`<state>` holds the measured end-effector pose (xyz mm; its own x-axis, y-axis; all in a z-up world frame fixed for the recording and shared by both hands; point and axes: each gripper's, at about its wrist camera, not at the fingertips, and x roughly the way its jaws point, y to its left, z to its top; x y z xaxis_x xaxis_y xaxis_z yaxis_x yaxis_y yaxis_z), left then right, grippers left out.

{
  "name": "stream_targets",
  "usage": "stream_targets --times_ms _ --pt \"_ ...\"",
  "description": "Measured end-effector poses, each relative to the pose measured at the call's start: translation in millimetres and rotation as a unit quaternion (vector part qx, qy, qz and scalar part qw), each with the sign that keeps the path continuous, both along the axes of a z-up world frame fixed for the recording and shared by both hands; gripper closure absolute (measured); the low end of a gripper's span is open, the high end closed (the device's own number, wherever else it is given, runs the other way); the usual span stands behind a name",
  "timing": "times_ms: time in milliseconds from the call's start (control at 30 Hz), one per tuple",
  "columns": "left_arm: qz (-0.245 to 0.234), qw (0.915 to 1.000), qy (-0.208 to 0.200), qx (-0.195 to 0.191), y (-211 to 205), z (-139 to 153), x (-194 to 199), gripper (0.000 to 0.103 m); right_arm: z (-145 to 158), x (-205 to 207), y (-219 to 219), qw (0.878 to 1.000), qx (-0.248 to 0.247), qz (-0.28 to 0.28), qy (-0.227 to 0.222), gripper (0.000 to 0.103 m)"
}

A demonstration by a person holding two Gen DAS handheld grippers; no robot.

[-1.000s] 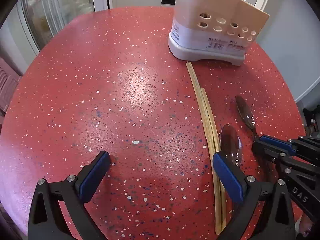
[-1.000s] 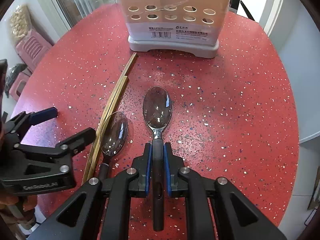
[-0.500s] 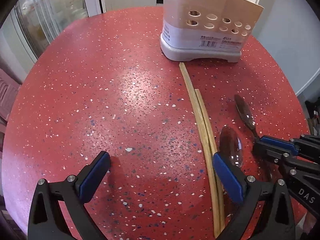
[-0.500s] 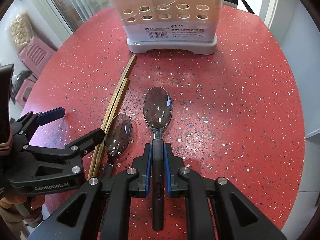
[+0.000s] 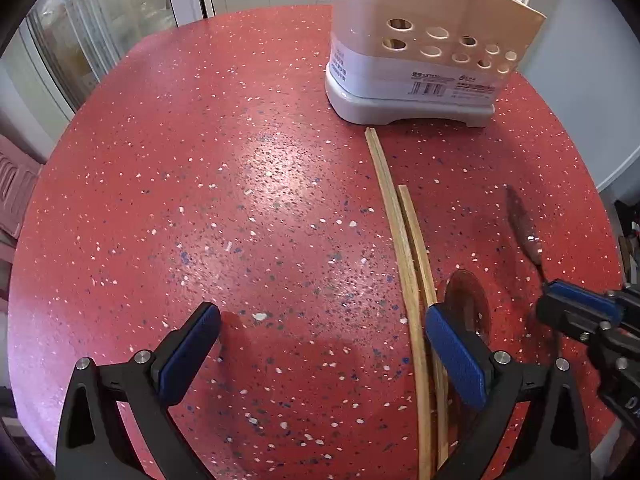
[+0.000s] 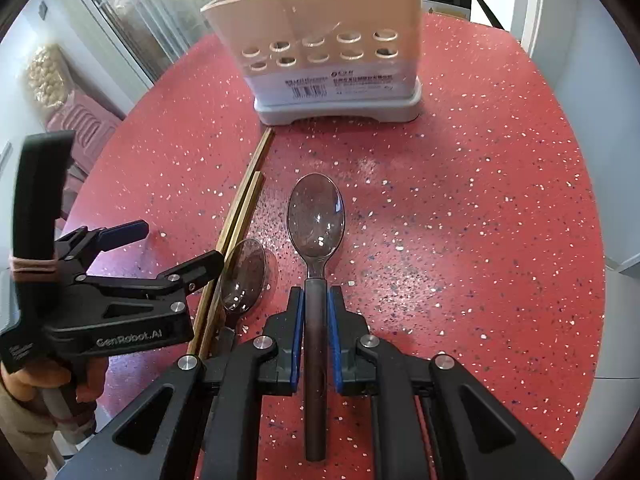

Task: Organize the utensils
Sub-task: 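Grasp a plain chopstick with the left tool while the right tool holds the spoon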

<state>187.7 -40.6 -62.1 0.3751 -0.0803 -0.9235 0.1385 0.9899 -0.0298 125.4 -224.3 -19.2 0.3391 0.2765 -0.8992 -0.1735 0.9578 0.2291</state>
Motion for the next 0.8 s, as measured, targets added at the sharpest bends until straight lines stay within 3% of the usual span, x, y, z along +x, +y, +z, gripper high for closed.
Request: stream_targets --times_ms 367,633,733,800 --pt "-0.029 0.9989 0.014 0.034 -13.9 -0.1 25.1 0.000 11.7 -6.1 -19.0 1.000 0.016 -0.006 -0.007 0.090" --pt "-0.064 0.9972 0.036 0.011 -24.5 5.2 54.7 0.001 19.7 -6.7 -35.6 0.999 0.027 -0.018 -0.011 0.090" --pt "-0.096 0.9945 0.039 0.013 -37.2 10.9 59.8 0.024 20.9 -9.1 -37.9 0.999 0.029 -0.019 -0.011 0.090" --pt "-0.116 0.9922 0.042 0.015 -45.7 14.3 63.4 0.056 21.6 -8.8 -38.9 0.999 0.029 -0.018 -0.010 0.090"
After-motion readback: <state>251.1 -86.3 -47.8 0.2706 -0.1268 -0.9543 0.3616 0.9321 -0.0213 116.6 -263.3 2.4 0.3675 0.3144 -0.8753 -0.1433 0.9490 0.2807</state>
